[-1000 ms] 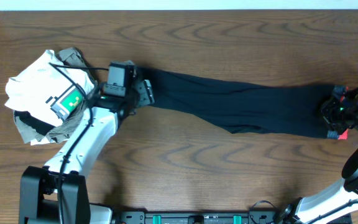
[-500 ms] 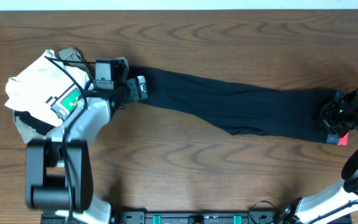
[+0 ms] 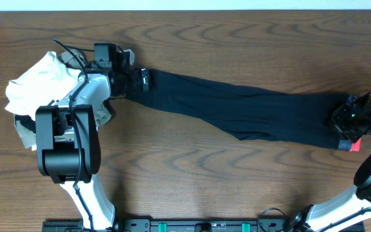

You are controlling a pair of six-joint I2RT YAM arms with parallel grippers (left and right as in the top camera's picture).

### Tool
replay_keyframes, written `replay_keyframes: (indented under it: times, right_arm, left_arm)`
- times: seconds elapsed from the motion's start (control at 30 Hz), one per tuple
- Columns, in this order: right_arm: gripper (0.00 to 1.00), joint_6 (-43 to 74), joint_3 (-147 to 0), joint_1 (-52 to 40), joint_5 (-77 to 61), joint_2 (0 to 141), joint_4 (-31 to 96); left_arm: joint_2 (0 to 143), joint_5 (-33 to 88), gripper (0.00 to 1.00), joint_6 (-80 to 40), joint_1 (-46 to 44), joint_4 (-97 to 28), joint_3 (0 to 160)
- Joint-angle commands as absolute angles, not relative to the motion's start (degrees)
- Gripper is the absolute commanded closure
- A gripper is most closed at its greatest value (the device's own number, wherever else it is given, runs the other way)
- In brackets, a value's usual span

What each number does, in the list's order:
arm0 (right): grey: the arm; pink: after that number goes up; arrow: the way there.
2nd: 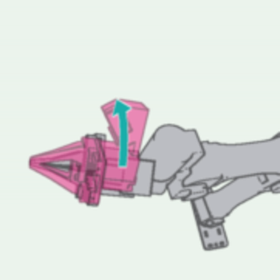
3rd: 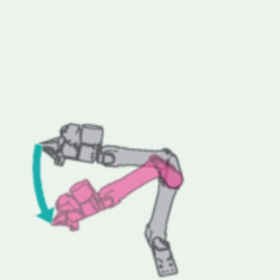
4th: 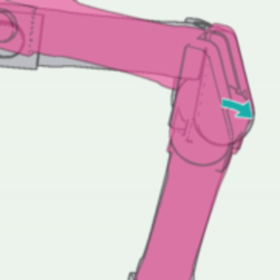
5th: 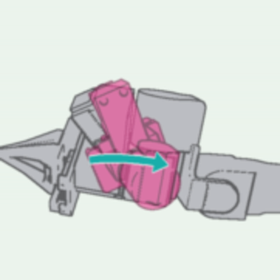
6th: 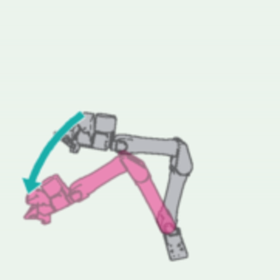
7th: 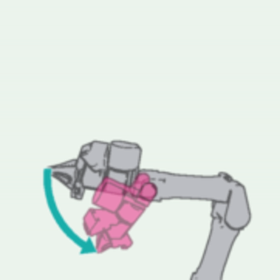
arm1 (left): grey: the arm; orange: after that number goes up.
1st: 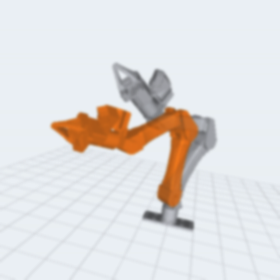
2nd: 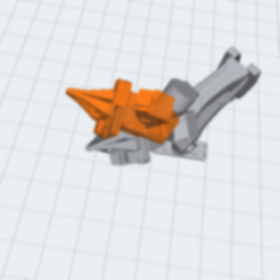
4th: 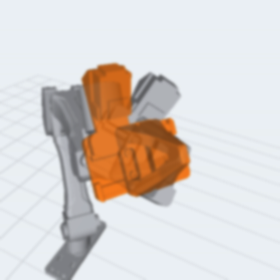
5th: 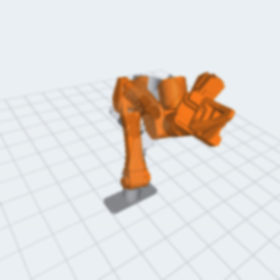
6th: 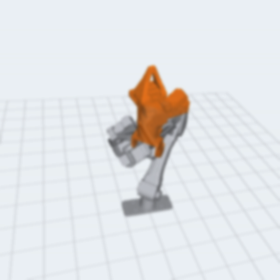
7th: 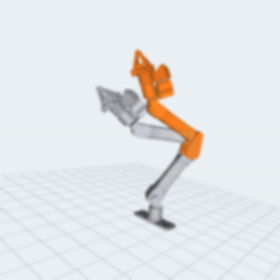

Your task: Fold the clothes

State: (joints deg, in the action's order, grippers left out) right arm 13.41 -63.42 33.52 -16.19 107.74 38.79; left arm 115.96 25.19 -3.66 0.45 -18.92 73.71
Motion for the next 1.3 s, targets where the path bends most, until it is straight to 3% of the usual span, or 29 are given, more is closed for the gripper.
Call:
replay_keyframes:
  times: [0.0, 0.23, 0.37, 0.73, 0.97, 1.27]
  right_arm:
    - [0.73, 12.75, -62.83, 33.69, -13.47, 108.12, 39.66]
    - [0.73, 12.75, -62.83, 33.69, -13.47, 108.12, 39.68]
    - [0.73, 12.78, -62.83, 33.69, -13.50, 108.12, 39.64]
    - [0.70, 11.68, -63.83, 33.74, -17.78, 105.43, 39.51]
    - [0.61, 11.70, -67.44, 34.09, -18.87, 96.82, 43.22]
    - [0.59, 11.68, -67.68, 34.98, -15.18, 92.03, 50.78]
  left_arm:
    - [119.26, 29.52, 0.03, -2.81, 0.40, -22.44, 73.41]
    - [119.39, 37.12, 0.49, -2.81, 0.40, -24.16, 73.41]
    - [119.20, 37.08, 0.93, -2.81, 0.58, -24.14, 73.43]
    - [104.29, 32.75, 0.94, -2.85, 2.52, -27.33, 73.49]
    - [93.62, 23.35, 0.94, -2.79, 4.45, -31.79, 73.49]
    - [90.11, 17.08, 0.94, -0.05, 7.05, -36.47, 73.49]
